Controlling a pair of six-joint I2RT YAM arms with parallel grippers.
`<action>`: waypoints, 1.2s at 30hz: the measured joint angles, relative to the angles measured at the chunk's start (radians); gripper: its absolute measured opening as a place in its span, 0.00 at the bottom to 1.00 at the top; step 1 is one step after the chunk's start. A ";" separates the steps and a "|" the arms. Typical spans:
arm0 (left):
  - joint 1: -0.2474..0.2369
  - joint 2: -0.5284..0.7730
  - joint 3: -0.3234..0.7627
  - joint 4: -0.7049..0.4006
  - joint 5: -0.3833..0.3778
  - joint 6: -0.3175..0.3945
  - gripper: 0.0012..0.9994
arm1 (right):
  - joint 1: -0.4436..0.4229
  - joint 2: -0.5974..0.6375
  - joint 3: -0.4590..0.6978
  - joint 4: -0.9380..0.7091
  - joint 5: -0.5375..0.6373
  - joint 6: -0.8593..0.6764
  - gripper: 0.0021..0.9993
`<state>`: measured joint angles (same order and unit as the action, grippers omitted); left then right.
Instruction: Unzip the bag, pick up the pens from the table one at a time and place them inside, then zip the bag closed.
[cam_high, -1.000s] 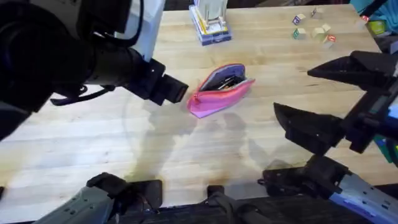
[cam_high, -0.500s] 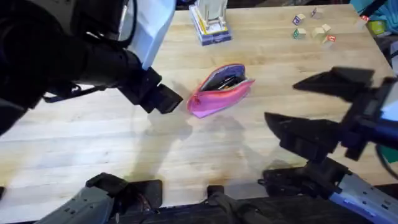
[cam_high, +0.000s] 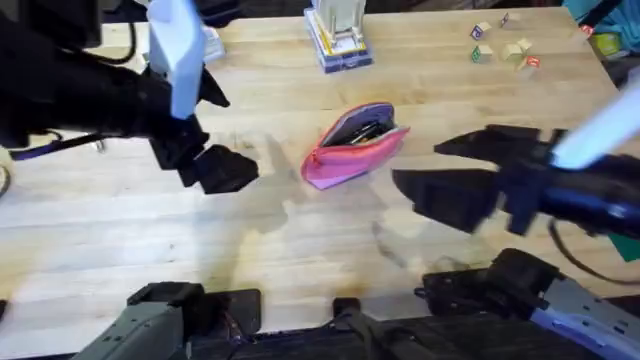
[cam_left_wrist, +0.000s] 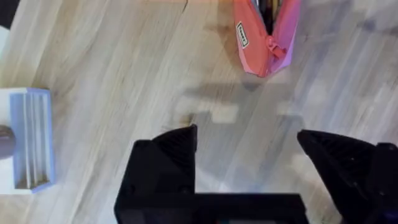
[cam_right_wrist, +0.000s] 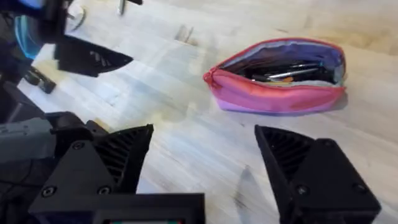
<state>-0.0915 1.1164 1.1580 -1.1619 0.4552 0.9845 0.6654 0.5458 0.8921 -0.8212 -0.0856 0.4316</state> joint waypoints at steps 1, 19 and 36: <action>0.018 0.001 0.000 -0.003 0.019 0.029 0.99 | 0.000 0.020 -0.004 0.012 -0.002 0.009 1.00; 0.088 0.364 0.000 -0.001 0.243 0.393 0.99 | 0.026 0.489 -0.006 0.228 -0.146 0.197 1.00; 0.088 0.578 0.000 0.018 0.256 0.515 0.99 | 0.142 0.700 -0.006 0.374 -0.019 0.306 1.00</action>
<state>-0.0036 1.6943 1.1580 -1.1442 0.7116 1.4990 0.8078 1.2459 0.8864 -0.4474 -0.1042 0.7372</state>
